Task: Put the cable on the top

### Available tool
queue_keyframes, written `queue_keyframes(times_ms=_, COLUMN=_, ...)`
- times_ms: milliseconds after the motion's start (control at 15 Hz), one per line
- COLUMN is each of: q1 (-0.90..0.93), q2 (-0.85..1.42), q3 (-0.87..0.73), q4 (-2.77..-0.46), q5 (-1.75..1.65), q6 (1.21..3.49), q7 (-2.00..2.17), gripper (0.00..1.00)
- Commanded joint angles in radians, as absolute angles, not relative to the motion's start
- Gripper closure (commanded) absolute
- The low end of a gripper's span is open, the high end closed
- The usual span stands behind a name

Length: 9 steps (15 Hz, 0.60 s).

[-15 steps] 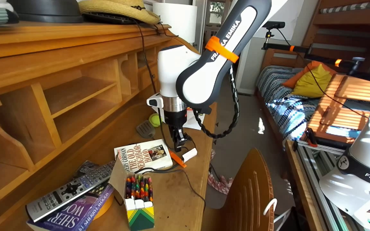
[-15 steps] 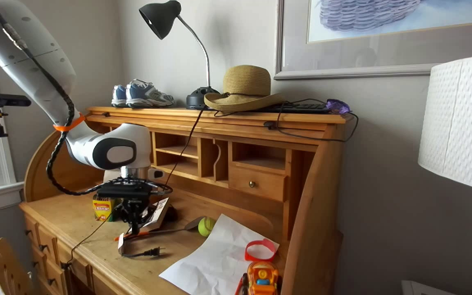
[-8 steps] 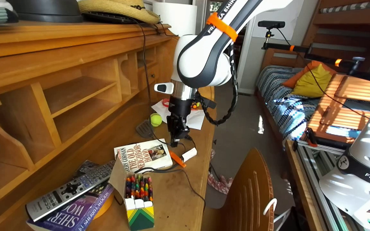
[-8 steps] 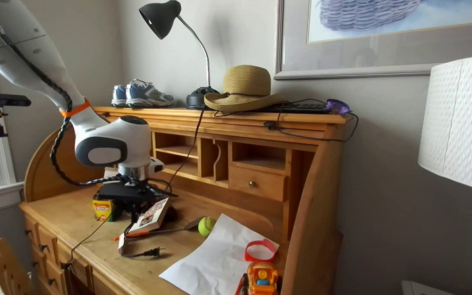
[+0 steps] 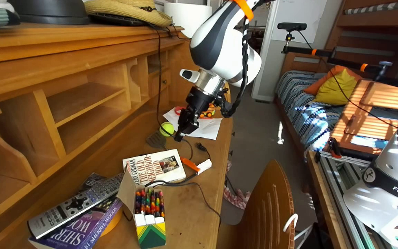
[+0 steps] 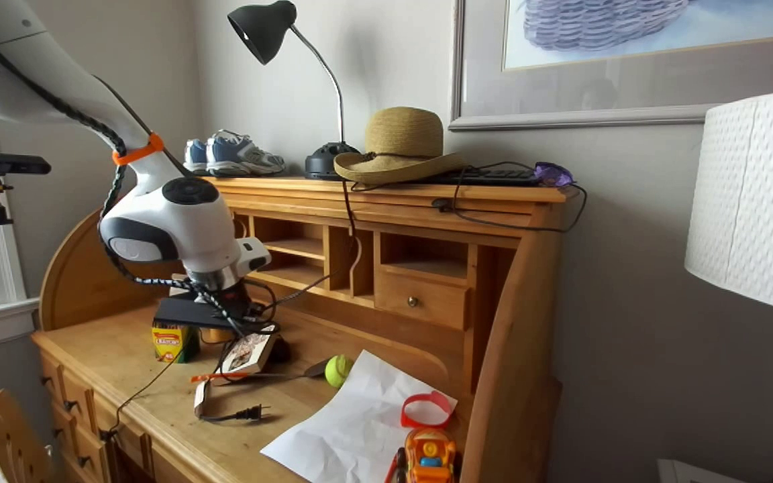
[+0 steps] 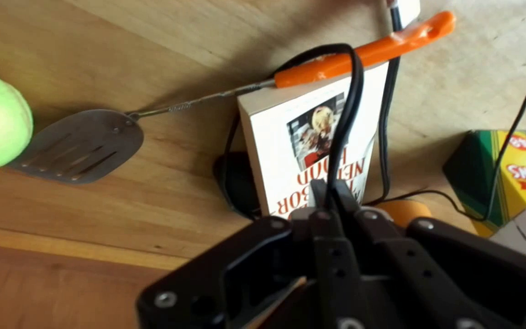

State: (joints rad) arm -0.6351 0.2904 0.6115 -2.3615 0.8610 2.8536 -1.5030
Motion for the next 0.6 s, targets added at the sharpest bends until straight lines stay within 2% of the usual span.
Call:
queue_keyframes(times_ms=0, q1=-0.773, q2=0.227, q3=0.759, q4=-2.385, q5=1.137, q6=2.888, q7=-1.706, gripper=0.99)
queue_keyframes(times_ms=267, q1=-0.920, q2=0.131, q3=0.872, q4=-2.382, q5=1.456, q6=2.803, q7=-1.943, gripper=0.99)
queue_keyframes(times_ms=533, q1=-1.007, q2=-0.007, q3=0.873, q4=-2.415, q5=1.770, q6=2.655, q7=-2.129, gripper=0.99)
